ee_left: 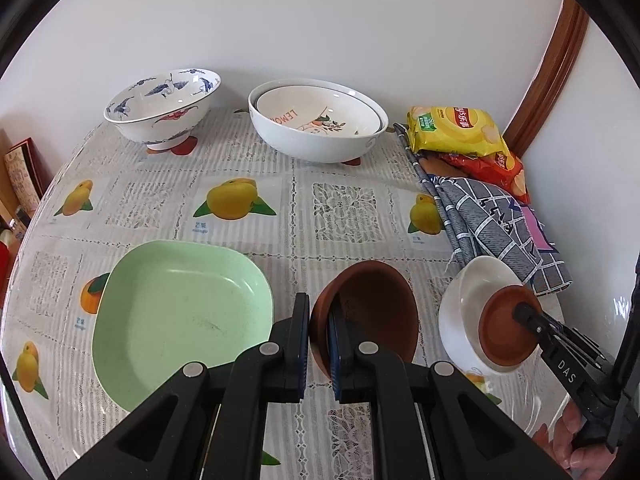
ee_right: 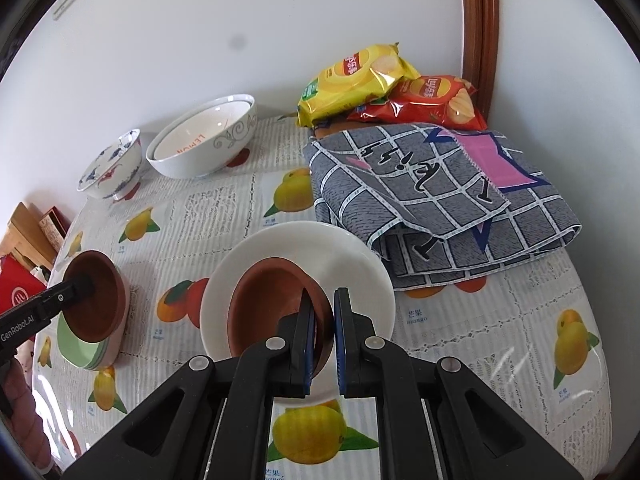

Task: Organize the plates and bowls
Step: 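Lower the right gripper's brown bowl into the large white bowl while the left gripper holds its bowl, then open the right gripper and withdraw it from the white bowl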

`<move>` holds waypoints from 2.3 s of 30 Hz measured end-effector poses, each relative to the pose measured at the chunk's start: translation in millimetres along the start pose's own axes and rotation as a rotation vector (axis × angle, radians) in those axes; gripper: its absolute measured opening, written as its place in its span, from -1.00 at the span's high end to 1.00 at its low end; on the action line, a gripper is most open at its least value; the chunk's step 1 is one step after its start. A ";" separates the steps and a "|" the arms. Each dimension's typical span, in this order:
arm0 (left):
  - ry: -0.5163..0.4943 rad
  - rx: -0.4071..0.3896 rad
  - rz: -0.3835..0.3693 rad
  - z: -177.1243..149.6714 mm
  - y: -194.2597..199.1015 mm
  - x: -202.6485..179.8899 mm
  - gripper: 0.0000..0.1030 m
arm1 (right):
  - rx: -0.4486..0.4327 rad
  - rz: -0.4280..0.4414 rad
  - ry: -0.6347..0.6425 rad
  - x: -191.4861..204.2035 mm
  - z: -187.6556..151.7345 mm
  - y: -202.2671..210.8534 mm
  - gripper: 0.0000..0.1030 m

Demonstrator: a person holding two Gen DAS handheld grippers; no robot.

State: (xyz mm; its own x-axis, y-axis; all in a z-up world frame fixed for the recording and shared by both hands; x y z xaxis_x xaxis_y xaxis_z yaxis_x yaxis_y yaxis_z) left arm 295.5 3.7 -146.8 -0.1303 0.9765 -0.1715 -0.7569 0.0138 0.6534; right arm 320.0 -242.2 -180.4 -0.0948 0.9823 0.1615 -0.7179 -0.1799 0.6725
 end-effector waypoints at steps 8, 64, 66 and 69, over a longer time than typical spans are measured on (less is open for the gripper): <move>0.005 0.015 -0.011 -1.4 -12.3 -0.1 0.83 | 0.036 -0.011 0.021 -0.7 -5.8 -18.7 0.82; 0.040 0.025 -0.071 -8.8 -3.1 9.8 0.82 | 0.094 -0.155 0.177 9.5 -17.5 -29.2 0.33; 0.032 0.021 -0.070 -9.4 1.7 7.2 0.82 | 0.082 -0.150 0.162 8.9 -14.5 -22.1 0.33; 0.021 0.014 -0.075 -10.4 9.2 0.7 0.82 | 0.056 -0.127 0.124 7.9 -8.7 -7.4 0.33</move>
State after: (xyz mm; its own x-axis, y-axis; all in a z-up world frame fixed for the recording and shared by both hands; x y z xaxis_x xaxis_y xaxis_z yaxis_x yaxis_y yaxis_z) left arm 281.7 2.2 -148.5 -0.0874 0.9679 -0.2355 -0.7558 0.0896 0.6487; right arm 318.6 -232.7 -190.3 -0.0930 0.9955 -0.0151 -0.6906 -0.0536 0.7213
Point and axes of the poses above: each gripper's, at about its wrist camera, not at the fingertips, and y roughly against the way its jaws point, x to its left, z to its top, the point moved 8 cm from there along -y, roughly the way its jaws point, and after that the axes turned 14 degrees about -x, right-handed, at the moved point
